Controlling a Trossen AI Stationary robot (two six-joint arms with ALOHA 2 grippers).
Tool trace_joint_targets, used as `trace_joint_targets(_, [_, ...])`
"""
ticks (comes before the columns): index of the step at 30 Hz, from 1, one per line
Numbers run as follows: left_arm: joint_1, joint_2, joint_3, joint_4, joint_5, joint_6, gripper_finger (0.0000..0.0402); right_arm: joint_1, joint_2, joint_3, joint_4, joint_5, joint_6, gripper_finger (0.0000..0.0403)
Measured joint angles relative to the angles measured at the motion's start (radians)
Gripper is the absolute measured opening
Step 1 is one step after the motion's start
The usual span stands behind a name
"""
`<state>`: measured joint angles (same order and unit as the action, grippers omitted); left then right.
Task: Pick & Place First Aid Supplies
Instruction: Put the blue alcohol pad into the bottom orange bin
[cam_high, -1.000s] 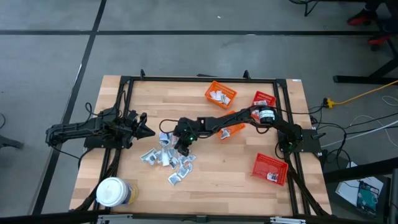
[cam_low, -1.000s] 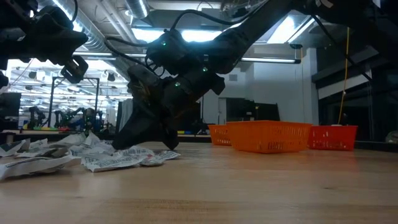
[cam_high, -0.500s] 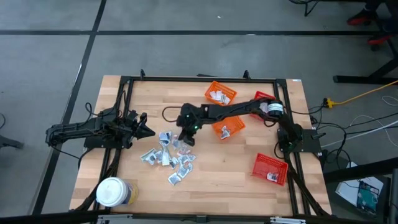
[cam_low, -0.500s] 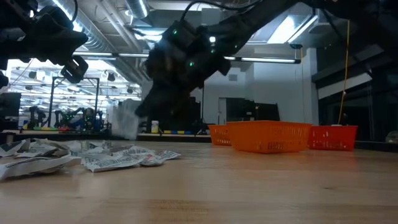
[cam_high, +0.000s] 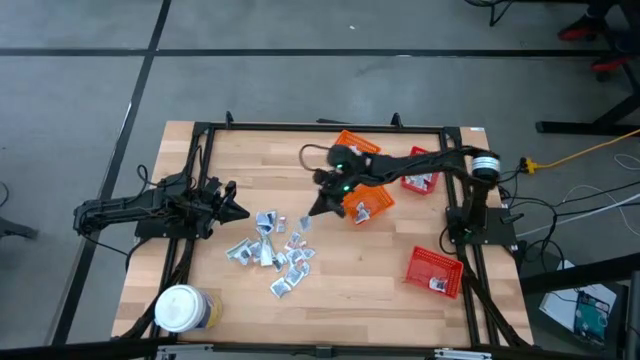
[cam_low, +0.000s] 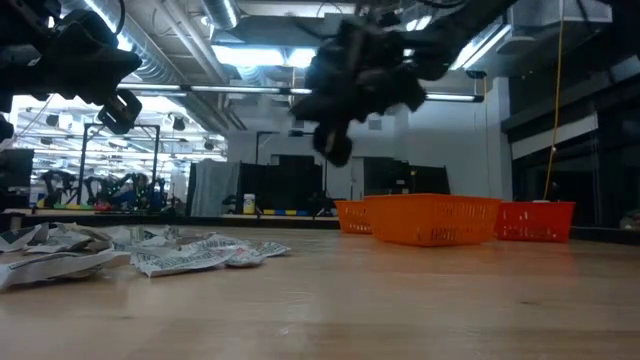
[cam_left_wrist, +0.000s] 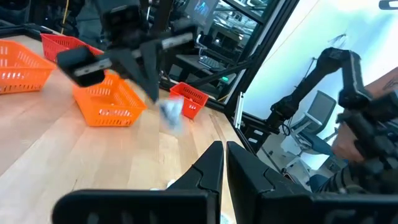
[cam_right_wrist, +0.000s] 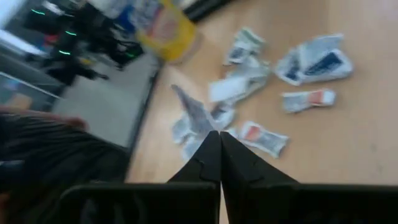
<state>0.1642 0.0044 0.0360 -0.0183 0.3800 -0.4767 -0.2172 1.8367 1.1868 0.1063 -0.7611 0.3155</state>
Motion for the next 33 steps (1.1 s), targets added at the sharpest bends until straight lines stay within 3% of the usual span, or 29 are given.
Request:
trace_joint_targets(7, [0.0, 0.0, 0.0, 0.0, -0.001, 0.0, 0.0015, -0.038, -0.217, -0.205, 0.14, -0.197, 0.135, 0.0])
trace_joint_targets(12, [0.0, 0.0, 0.0, 0.0, 0.0, 0.0, 0.0016, -0.041, -0.366, -0.261, 0.184, -0.296, 0.246, 0.0])
trace_joint_targets(20, [0.0, 0.0, 0.0, 0.0, 0.0, 0.0, 0.0015, -0.042, -0.539, -0.265, 0.277, -0.362, 0.474, 0.0])
trace_joint_targets(33, [0.0, 0.0, 0.0, 0.0, 0.0, 0.0, 0.0015, -0.047, -0.658, -0.265, 0.504, -0.328, 0.807, 0.0])
